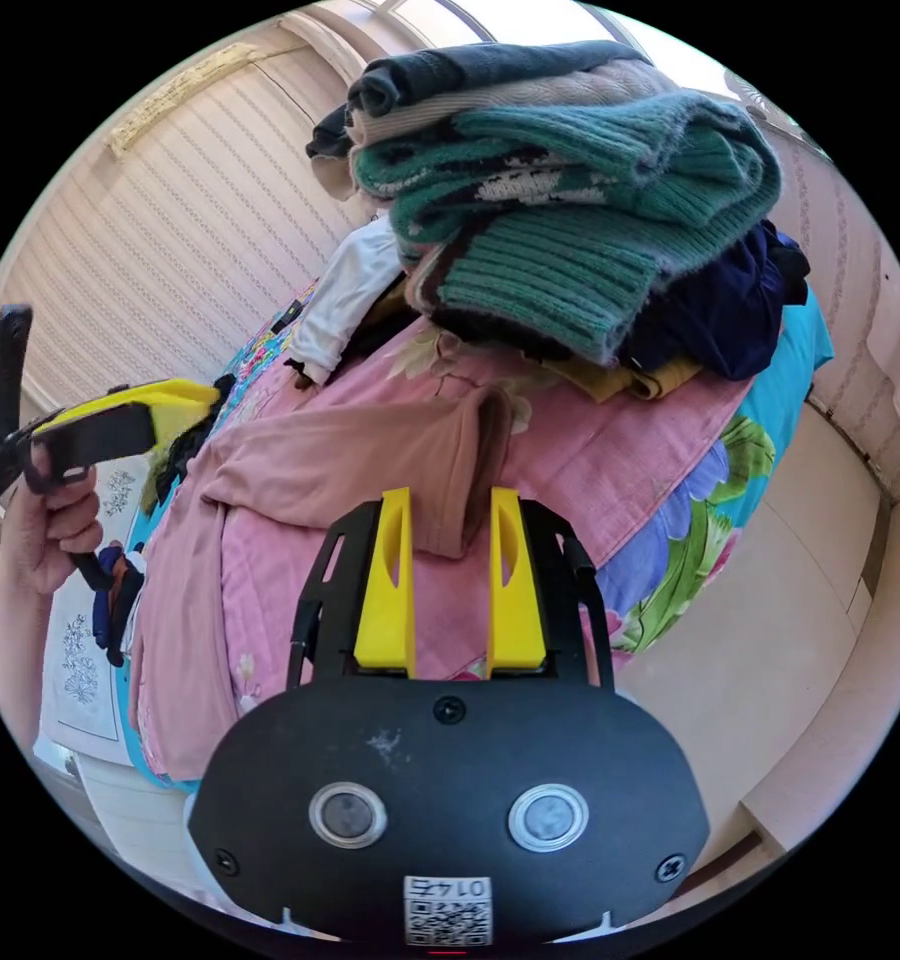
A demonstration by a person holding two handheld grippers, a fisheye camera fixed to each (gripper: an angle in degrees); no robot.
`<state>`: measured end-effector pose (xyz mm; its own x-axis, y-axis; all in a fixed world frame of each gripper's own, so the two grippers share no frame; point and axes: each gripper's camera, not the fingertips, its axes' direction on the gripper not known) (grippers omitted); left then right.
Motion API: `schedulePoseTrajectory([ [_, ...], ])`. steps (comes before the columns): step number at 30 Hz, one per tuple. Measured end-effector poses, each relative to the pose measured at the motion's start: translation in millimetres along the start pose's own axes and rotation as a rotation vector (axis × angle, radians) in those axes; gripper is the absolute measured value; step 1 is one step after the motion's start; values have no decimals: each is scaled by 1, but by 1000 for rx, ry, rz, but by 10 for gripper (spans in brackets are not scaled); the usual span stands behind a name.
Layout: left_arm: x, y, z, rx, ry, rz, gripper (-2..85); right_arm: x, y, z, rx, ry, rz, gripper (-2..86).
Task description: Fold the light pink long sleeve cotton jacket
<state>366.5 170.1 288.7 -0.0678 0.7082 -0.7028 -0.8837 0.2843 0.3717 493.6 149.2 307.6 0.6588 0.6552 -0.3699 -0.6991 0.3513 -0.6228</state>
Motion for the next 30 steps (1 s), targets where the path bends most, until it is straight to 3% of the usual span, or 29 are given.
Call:
schedulePoseTrajectory([
  [10, 15, -82, 109, -177, -100, -51, 76, 21, -10, -24, -6, -66, 33, 70],
  [17, -14, -84, 92, -185, -61, -86, 36, 22, -7, -41, 6, -94, -2, 39],
  [23, -35, -19, -3, 76, -19, -142, 11, 9, 3, -82, 66, -305, -182, 21],
  [27, -55, 90, -103, 382, 3, -310, 5, -21, 6, -117, 81, -710, -245, 10],
  [30, -49, 177, -163, 512, -111, -374, 2, -77, 16, -128, -3, -898, -384, 7],
])
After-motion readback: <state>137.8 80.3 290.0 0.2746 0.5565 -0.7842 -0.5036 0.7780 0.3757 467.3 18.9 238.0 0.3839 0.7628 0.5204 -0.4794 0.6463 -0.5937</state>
